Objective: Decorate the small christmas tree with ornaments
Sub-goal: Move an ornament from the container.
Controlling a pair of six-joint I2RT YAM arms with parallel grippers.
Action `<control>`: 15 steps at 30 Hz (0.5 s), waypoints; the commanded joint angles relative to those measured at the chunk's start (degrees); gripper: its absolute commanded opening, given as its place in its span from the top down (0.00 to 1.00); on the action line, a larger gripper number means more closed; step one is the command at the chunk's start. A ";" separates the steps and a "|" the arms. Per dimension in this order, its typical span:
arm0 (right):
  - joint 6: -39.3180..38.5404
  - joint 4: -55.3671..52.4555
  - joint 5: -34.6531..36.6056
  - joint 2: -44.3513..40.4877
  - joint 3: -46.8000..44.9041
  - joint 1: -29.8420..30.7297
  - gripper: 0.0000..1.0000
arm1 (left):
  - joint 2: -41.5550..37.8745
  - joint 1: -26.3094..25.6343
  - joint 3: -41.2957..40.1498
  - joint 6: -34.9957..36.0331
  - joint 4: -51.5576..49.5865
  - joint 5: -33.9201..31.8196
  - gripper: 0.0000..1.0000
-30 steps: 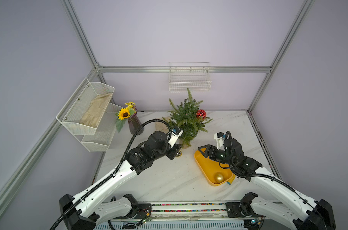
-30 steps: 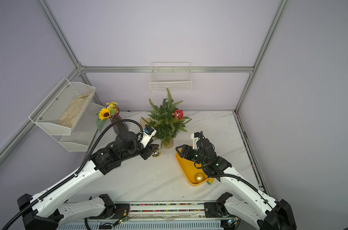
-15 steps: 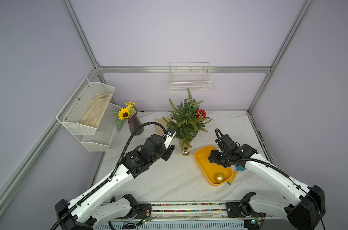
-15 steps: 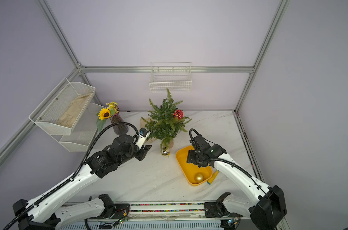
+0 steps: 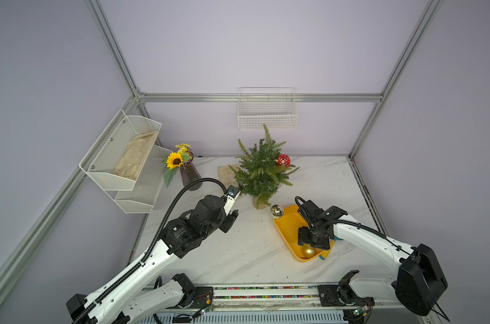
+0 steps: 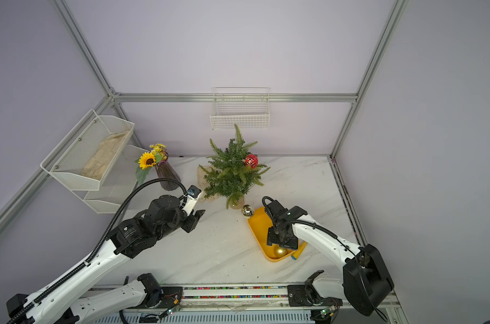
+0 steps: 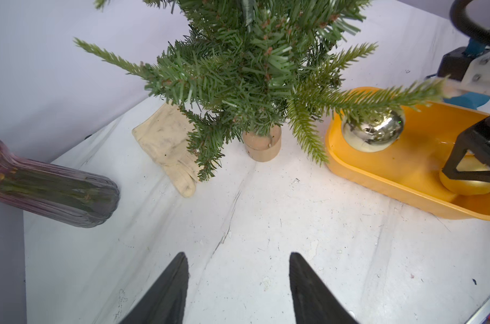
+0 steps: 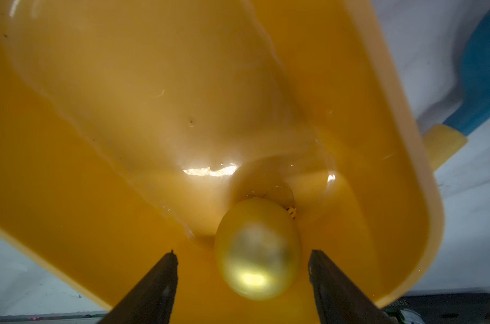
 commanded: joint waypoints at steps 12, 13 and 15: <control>-2.14 4.12 -2.54 8.75 -0.08 1.29 0.27 | -8.53 0.07 -3.39 1.76 2.54 -0.75 0.41; -2.18 4.52 -2.94 9.59 -0.21 1.34 0.28 | -8.67 0.10 -3.39 1.77 2.56 -0.77 0.41; -2.28 5.49 -3.62 11.28 -0.35 1.60 0.31 | -8.88 0.05 -3.48 1.77 2.61 -0.93 0.41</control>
